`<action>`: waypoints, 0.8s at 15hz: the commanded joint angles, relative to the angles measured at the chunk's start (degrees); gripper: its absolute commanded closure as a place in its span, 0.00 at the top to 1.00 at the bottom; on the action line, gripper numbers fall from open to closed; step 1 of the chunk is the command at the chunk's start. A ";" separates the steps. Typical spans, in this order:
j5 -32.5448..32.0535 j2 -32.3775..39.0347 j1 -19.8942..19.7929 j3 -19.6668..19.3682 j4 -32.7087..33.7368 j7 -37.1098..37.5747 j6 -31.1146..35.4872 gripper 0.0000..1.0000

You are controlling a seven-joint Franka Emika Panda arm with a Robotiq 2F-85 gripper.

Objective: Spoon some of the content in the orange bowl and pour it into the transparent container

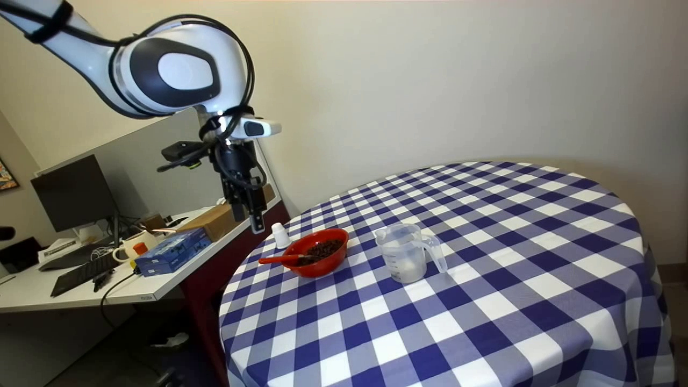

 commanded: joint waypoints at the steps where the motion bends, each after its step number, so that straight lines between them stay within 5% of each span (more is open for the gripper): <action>1: -0.05 6.36 0.90 0.68 3.45 4.76 3.94 1.00; 12: -0.03 19.28 3.10 0.35 11.55 9.73 5.96 1.00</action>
